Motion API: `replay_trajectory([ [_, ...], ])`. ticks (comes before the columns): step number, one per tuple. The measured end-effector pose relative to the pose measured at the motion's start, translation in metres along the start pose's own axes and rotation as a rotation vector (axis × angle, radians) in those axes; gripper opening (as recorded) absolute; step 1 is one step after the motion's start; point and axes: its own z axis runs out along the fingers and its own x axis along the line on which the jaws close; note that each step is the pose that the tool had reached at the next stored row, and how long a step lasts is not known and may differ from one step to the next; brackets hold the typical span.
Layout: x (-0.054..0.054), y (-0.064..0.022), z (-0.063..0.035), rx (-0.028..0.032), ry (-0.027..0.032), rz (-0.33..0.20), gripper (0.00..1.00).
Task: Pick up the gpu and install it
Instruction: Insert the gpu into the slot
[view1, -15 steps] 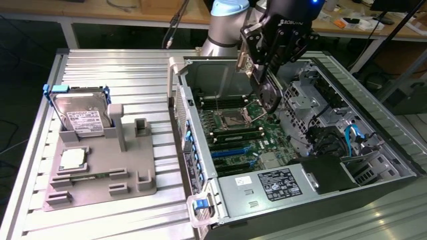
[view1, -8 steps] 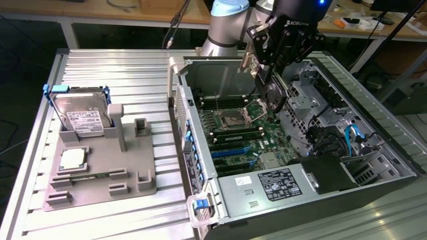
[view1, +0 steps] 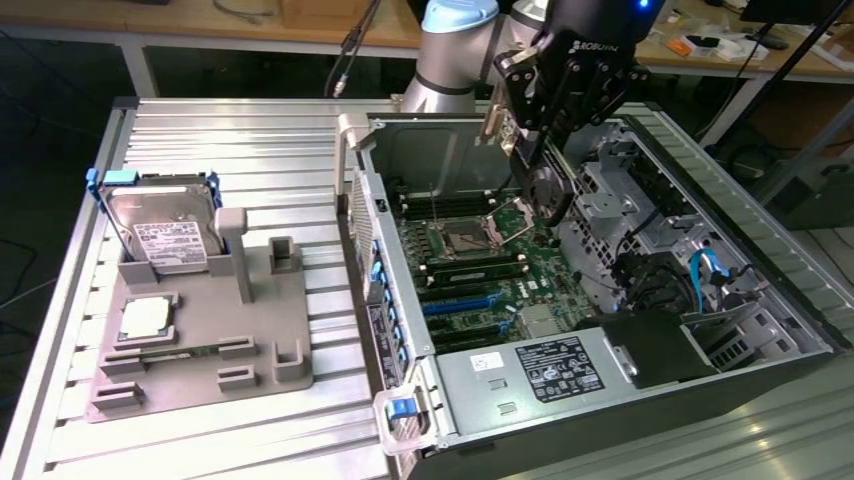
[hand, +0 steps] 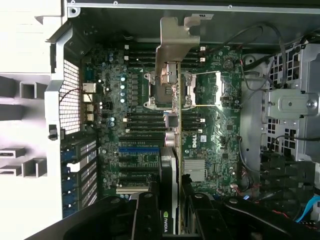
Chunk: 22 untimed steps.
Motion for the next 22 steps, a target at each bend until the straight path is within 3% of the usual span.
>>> replay_trajectory([
  [4,-0.0001,0.0,0.0001,0.0002,0.0,-0.002,0.27],
  [6,-0.0001,0.0,0.0,-0.0021,0.0004,-0.065,0.27],
  [22,-0.0001,0.0,0.0015,-0.0137,0.0021,-0.361,0.27],
])
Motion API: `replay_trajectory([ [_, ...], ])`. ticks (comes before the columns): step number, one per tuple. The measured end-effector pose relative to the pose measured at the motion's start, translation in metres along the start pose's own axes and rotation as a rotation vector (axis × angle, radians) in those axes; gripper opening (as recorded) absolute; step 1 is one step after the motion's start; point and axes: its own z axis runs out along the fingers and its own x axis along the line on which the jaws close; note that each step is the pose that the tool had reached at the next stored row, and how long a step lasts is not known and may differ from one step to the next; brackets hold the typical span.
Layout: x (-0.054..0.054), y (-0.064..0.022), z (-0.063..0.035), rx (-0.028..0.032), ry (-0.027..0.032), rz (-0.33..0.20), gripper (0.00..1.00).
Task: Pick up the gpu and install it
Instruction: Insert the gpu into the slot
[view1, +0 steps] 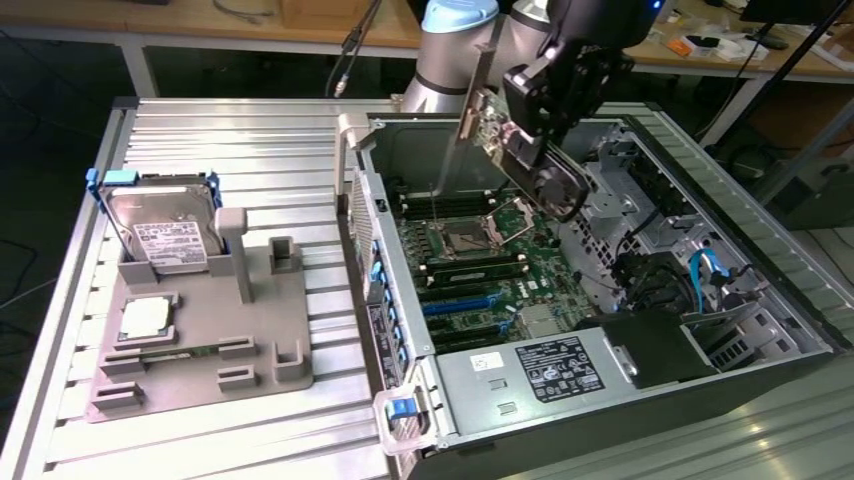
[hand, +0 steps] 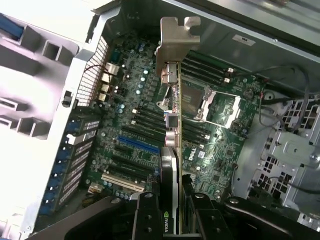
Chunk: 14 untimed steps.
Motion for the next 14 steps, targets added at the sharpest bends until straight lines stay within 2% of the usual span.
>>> replay_trajectory([
  [14,0.0001,0.0,0.0033,-0.0111,0.0017,-0.286,0.27],
])
